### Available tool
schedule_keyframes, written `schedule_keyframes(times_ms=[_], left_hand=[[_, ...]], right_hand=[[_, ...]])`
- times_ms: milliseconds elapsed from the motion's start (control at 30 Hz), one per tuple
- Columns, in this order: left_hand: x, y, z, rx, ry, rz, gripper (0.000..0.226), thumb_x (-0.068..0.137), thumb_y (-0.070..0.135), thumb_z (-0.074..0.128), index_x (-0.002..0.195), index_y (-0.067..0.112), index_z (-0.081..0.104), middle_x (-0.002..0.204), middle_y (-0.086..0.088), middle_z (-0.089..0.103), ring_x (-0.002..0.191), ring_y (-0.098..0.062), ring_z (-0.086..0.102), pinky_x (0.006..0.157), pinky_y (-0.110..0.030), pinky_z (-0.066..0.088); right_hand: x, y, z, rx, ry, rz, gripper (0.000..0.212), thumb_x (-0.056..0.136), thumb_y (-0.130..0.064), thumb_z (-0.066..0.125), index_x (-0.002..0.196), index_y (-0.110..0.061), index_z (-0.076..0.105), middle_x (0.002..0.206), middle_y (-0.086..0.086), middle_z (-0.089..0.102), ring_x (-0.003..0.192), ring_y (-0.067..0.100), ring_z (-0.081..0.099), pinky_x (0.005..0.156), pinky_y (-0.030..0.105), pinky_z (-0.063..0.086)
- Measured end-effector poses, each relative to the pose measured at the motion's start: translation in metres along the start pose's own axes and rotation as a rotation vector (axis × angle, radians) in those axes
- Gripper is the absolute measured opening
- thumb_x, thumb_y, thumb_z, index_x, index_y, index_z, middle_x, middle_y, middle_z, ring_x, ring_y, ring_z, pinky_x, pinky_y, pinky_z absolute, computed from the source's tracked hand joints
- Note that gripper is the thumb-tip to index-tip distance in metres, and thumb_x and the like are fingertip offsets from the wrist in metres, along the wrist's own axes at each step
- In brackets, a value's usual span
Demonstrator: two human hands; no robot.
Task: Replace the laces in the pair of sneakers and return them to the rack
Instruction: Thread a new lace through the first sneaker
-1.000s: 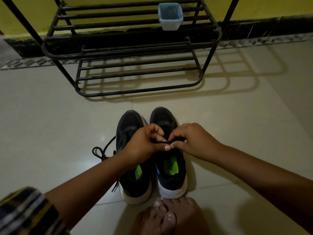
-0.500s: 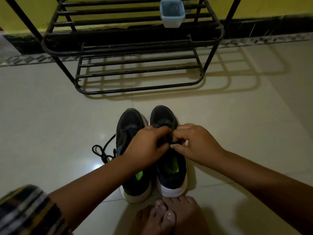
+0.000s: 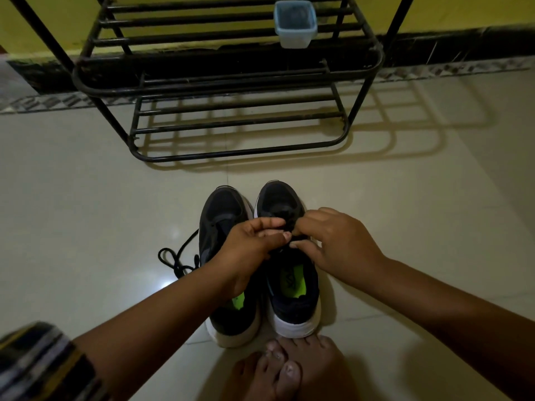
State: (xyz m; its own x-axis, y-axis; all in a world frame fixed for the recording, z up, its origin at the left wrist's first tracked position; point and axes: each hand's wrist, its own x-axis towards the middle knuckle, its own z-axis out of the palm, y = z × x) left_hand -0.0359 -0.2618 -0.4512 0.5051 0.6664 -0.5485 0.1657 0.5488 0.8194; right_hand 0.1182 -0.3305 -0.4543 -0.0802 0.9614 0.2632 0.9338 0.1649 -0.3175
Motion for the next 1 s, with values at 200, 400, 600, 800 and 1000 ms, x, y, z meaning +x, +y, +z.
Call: schedule_keyframes(times_ms=[200,400,600,800,1000], left_hand=[[-0.005,0.005,-0.003,0.063,-0.061,0.022,0.023,0.088,0.003,0.059,0.105,0.016,0.068,0.091,-0.001,0.073,0.082,-0.009,0.069,0.066,-0.018,0.053],[-0.001,0.007,-0.004,0.023,-0.001,0.037,0.017,0.084,0.003,0.064,0.098,0.013,0.065,0.077,-0.001,0.065,0.071,-0.007,0.065,0.063,-0.020,0.050],[-0.002,0.006,-0.017,0.734,0.159,0.346,0.014,0.086,0.019,0.067,0.094,0.030,0.069,0.079,0.011,0.068,0.079,-0.005,0.062,0.079,-0.024,0.046],[-0.005,0.011,-0.029,1.215,0.334,0.474,0.010,0.087,0.031,0.060,0.085,0.041,0.063,0.073,0.021,0.059,0.095,-0.006,0.046,0.072,-0.026,0.010],[-0.003,0.003,-0.030,1.103,0.323,0.369,0.016,0.087,0.026,0.060,0.079,0.040,0.058,0.077,0.016,0.063,0.095,-0.013,0.054,0.080,-0.029,0.017]], right_hand=[[-0.002,-0.001,-0.003,-0.040,-0.026,-0.033,0.023,0.083,-0.035,0.047,0.077,-0.018,0.061,0.070,-0.002,0.058,0.062,0.020,0.055,0.052,0.024,0.037],[-0.001,-0.003,-0.009,-0.054,-0.074,-0.023,0.027,0.083,-0.037,0.045,0.076,-0.018,0.062,0.071,-0.002,0.056,0.058,0.020,0.056,0.046,0.025,0.038],[-0.008,0.001,-0.012,-0.053,-0.068,0.033,0.027,0.084,-0.036,0.045,0.068,-0.019,0.057,0.066,-0.007,0.048,0.063,0.017,0.050,0.044,0.025,0.034],[-0.021,0.016,-0.006,0.406,-0.175,0.430,0.038,0.086,-0.018,0.063,0.054,-0.022,0.044,0.054,-0.007,0.039,0.053,0.007,0.039,0.054,0.024,0.032],[-0.027,0.022,-0.002,0.672,-0.224,0.702,0.027,0.085,-0.009,0.063,0.062,0.005,0.058,0.046,-0.008,0.044,0.045,0.004,0.037,0.048,0.014,0.029]])
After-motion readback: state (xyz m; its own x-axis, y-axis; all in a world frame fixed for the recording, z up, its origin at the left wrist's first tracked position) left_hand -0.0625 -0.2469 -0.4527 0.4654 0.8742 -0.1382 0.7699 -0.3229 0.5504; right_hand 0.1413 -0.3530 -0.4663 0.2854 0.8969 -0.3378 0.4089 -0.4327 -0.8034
